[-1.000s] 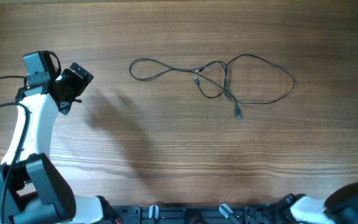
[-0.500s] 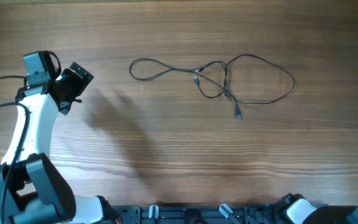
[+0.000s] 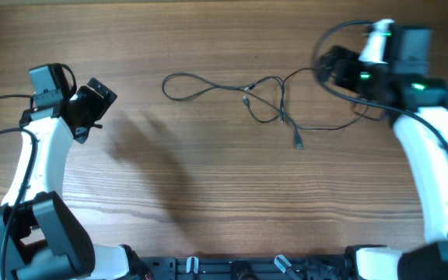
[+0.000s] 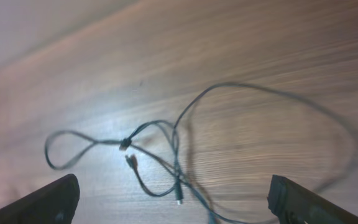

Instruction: Untangle cables

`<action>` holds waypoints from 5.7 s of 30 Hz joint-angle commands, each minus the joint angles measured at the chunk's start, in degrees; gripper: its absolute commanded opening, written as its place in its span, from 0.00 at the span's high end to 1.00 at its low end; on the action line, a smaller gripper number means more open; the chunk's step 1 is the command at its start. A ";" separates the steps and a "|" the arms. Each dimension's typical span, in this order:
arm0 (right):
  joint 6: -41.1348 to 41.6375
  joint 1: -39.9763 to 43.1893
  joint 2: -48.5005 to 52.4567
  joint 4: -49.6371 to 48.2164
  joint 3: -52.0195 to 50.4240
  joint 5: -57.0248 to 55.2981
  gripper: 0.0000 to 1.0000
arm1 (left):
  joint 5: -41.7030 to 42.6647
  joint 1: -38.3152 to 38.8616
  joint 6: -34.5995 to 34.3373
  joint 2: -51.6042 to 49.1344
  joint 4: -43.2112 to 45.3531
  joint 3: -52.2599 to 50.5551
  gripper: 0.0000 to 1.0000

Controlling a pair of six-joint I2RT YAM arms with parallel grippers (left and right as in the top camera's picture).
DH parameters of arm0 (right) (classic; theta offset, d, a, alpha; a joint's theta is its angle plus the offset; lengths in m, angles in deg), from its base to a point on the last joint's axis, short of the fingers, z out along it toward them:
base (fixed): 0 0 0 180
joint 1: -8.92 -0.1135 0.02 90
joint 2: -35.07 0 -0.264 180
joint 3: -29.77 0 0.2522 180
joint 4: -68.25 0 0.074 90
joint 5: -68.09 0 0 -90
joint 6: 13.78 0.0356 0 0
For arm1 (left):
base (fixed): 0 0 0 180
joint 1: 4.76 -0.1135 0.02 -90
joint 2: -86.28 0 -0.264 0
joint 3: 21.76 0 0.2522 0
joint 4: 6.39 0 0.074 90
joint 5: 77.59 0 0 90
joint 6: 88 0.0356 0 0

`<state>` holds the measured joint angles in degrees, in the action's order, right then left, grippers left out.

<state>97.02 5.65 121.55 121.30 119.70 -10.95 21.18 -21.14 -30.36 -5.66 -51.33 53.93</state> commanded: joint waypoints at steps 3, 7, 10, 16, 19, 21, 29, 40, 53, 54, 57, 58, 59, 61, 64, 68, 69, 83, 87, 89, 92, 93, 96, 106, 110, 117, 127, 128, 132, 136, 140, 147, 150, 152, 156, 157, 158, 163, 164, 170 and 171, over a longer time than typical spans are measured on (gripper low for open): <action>0.39 -9.05 9.99 -3.87 -0.76 -2.60 0.00 | -0.55 0.13 0.44 -0.13 0.11 -0.11 0.00; 0.20 -12.72 15.93 -4.66 -0.76 -2.62 0.00 | -0.55 0.13 0.46 -0.13 0.11 -0.11 0.00; 0.22 -13.27 17.92 -6.40 -0.76 -2.58 0.00 | -0.55 0.13 0.46 -0.13 0.11 -0.11 0.00; -4.11 -13.29 18.34 -8.00 -0.76 -2.56 0.00 | -0.55 0.13 0.46 -0.13 0.11 -0.11 0.00; -12.76 -13.27 18.62 -8.20 -0.76 -2.60 0.00 | -0.55 0.13 0.46 -0.13 0.11 -0.11 0.00; -18.10 -13.27 19.30 -8.20 -0.76 -2.64 0.00 | -0.55 0.13 0.46 -0.13 0.11 -0.11 0.00; -28.55 -13.16 21.44 2.27 -0.76 -25.88 0.12 | -0.55 0.13 0.46 -0.13 0.11 -0.11 0.00; -38.80 -9.16 21.64 14.38 -0.76 -21.99 0.12 | -0.55 0.13 0.46 -0.13 0.11 -0.11 0.00; -38.73 -4.52 22.08 5.16 -10.43 -9.73 0.32 | -0.55 0.13 0.46 -0.13 0.11 -0.11 0.00; -38.73 -4.52 22.08 5.05 -12.02 -9.77 0.32 | -0.55 0.13 0.46 -0.13 0.11 -0.11 0.00; -37.24 -4.52 22.08 4.63 -13.42 -9.75 0.76 | -0.55 0.13 0.46 -0.13 0.11 -0.11 0.00; -32.54 -4.52 22.03 4.02 -13.33 -9.77 0.96 | -0.55 0.13 0.46 -0.13 0.11 -0.11 0.00; -28.02 -4.52 22.01 4.31 -13.09 -9.75 0.96 | -0.55 0.13 0.46 -0.13 0.11 -0.11 0.00; -23.19 -4.52 21.75 4.35 -12.70 -9.70 0.95 | -0.55 0.13 0.46 -0.13 0.11 -0.11 0.00; -22.88 -4.52 18.40 8.57 -9.62 -8.90 0.96 | -0.55 0.13 0.46 -0.13 0.11 -0.11 0.00; -21.94 -4.59 9.86 11.15 -8.81 -8.39 0.96 | -0.55 0.13 0.46 -0.13 0.11 -0.11 0.00; -21.86 -4.59 8.48 11.65 -8.81 -8.07 0.96 | -0.55 0.13 0.46 -0.13 0.11 -0.11 0.00; -22.29 -4.59 -10.36 14.86 -8.90 4.07 0.96 | 0.96 0.13 0.44 -0.13 1.18 -0.11 0.00; -22.40 -4.59 -10.36 14.38 -8.90 5.07 0.96 | 0.96 0.13 0.44 -0.13 1.18 -0.11 0.00; -24.15 -4.59 -10.36 12.09 -8.90 6.10 0.96 | 0.96 0.13 0.44 -0.13 1.18 -0.11 0.00; -25.33 -4.59 -10.36 10.23 -8.90 10.32 0.96 | 0.96 0.13 0.44 -0.13 1.18 -0.11 0.00; -25.31 -4.59 -10.36 10.25 -8.90 10.62 0.95 | 0.96 0.13 0.44 -0.13 1.18 -0.11 0.00; -25.29 -4.59 -10.36 11.23 -8.90 10.60 0.96 | 0.96 0.13 0.44 -0.13 1.20 -0.11 0.00; -48.11 -4.59 -10.34 11.34 -8.90 26.14 0.96 | 13.90 0.13 -3.19 -0.11 1.42 -0.09 0.00; -53.81 -4.59 -10.32 11.10 -8.94 32.65 0.96 | 28.70 1.40 -8.13 -0.11 2.25 -0.09 0.00; -51.56 -4.59 -10.32 10.93 -8.94 32.68 0.96 | 28.06 12.20 -25.18 -0.11 2.01 -0.09 0.00; -44.57 -4.59 -10.29 11.04 -8.94 32.65 0.96 | 32.11 22.86 -25.68 -0.11 3.96 -0.09 0.22; -44.59 -4.59 -10.29 11.04 -8.94 32.65 0.96 | 31.32 24.68 -26.75 -0.11 4.02 -0.09 0.25; -42.64 -4.59 -10.29 11.17 -8.94 32.63 0.96 | 18.03 34.71 -35.21 -0.11 4.90 -0.09 0.22; -40.76 -4.59 -10.29 11.15 -8.94 32.65 0.96 | 6.45 42.27 -48.94 -0.11 4.94 -0.09 0.00; -39.76 -4.59 -10.29 11.10 -8.94 32.63 0.96 | 0.22 47.45 -58.14 -0.13 8.79 -0.09 0.01; -38.40 -4.59 -10.29 11.08 -8.94 31.98 0.96 | 1.33 52.70 -64.52 -6.36 15.65 -0.09 0.25; -36.65 -4.59 -10.29 11.04 -8.94 27.76 0.96 | 11.52 53.02 -63.60 -10.49 17.05 -0.09 0.36; -36.68 -4.59 -10.29 11.04 -8.94 27.45 0.96 | 11.76 53.09 -62.34 -10.95 16.81 -0.09 0.40; -36.63 -4.59 -10.29 11.02 -8.94 27.45 0.96 | 11.78 53.09 -62.64 -11.52 17.33 -0.09 0.38; -36.41 -4.59 -10.29 11.02 -8.94 27.47 0.96 | 11.78 53.09 -62.62 -11.52 18.08 -0.09 0.27; -35.54 -4.59 -10.29 10.93 -8.94 27.45 0.96 | 11.82 53.20 -62.62 -11.54 19.23 -0.09 0.24; -35.36 -4.59 -10.29 10.93 -8.94 27.43 0.96 | 11.82 53.77 -62.60 -11.58 24.76 -0.09 0.34; -35.39 -4.59 -10.29 10.93 -8.94 27.43 0.96 | 11.74 53.77 -62.60 -11.63 24.57 -0.09 0.39; -35.36 -4.59 -10.29 11.10 -8.94 27.43 0.96 | 9.77 53.88 -62.62 -12.59 24.57 -0.09 0.63; -35.36 -4.59 -10.29 11.10 -8.94 27.43 0.95 | 8.66 53.88 -62.62 -12.59 24.55 -0.09 0.66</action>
<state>61.22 1.00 111.75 132.36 109.71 16.59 32.22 32.39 -93.05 -17.25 -26.72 53.93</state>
